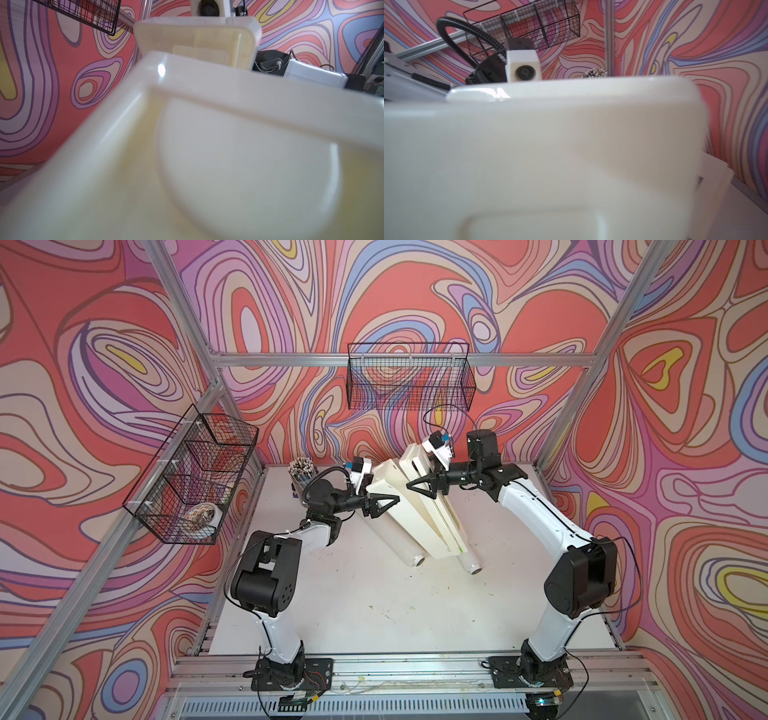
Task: Put plastic wrap rolls into dispensers
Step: Open the lid of the plastic wrap cutting box.
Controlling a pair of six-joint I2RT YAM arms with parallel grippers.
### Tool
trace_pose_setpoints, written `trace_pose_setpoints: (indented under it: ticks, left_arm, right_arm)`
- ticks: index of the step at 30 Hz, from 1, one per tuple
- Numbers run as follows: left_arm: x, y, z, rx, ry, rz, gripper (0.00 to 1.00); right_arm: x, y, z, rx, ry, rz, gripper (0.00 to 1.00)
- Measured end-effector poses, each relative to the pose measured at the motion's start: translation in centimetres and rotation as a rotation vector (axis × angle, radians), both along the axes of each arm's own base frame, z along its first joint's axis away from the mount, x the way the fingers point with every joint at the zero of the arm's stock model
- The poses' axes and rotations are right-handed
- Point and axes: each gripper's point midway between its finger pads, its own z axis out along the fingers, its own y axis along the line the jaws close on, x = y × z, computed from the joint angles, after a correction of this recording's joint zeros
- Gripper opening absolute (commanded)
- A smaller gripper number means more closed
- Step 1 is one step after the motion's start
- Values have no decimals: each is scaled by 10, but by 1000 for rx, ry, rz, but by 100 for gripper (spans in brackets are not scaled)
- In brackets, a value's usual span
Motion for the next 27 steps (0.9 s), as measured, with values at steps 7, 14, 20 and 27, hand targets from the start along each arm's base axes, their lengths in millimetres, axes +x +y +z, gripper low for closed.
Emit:
trace_pose_setpoints:
  ticks: [7,14,20,27]
  left_arm:
    - [0,0,-2,4,-12,2,15]
    - [2,1,-5,0,0,24,15]
    - [-4,4,-20,11,41,49,15]
    - [-11,2,-22,6,94,13,15]
  right_arm:
    - [-2,-5,12,-13,-36,-42,43]
    - [11,-23,-9,-140,-2,-175,43]
    - [32,-61,-17,-289,23,-381,44]
    - [67,-131,-53,-443,100,-661,48]
